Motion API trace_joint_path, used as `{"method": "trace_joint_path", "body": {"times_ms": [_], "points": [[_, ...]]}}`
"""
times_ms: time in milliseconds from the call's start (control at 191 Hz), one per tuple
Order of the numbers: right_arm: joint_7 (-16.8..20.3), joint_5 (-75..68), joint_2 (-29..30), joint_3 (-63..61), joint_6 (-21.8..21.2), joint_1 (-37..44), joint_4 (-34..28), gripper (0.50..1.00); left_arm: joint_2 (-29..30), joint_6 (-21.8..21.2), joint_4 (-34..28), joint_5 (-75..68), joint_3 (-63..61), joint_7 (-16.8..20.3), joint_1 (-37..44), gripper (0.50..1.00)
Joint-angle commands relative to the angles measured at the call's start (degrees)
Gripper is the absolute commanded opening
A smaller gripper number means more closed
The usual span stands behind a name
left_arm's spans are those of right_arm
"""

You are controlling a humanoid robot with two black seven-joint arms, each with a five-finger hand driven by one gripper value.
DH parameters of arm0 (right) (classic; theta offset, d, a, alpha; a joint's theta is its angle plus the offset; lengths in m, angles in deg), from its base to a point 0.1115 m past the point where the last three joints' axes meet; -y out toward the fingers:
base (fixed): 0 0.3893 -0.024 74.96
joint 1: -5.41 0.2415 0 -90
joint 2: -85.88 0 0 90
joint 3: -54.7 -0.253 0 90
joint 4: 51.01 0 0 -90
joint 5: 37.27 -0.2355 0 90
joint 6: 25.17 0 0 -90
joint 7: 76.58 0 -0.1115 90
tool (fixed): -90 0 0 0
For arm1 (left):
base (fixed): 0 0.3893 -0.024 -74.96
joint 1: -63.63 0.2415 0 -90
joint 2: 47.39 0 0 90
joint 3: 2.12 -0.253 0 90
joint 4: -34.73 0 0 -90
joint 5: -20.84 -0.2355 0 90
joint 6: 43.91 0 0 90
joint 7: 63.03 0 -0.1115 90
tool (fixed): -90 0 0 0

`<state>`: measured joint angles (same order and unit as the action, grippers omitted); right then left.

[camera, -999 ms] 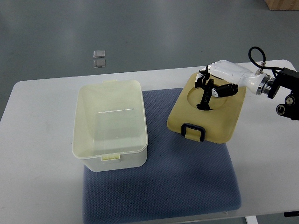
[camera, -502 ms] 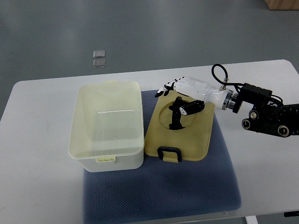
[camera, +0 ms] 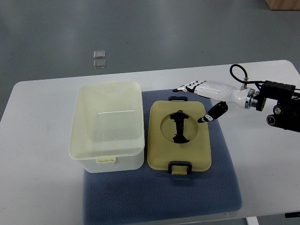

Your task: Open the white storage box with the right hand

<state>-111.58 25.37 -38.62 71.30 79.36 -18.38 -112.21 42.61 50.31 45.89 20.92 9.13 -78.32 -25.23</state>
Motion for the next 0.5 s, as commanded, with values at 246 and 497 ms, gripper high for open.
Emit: {"method": "trace_joint_path", "body": {"times_ms": [246,497], "points": [[0.00,-9.12,-6.02,-14.58,-1.52,4.19,1.88,0.928,0.00,0.00,0.53,-0.08,0.00,0.00,0.00,1.000],[19.09,-48.06,1.45,-42.18,-2.31,-2.05,4.60,0.928,0.00,0.00,0.62,-0.08,0.00,0.00,0.00,1.000]]}}
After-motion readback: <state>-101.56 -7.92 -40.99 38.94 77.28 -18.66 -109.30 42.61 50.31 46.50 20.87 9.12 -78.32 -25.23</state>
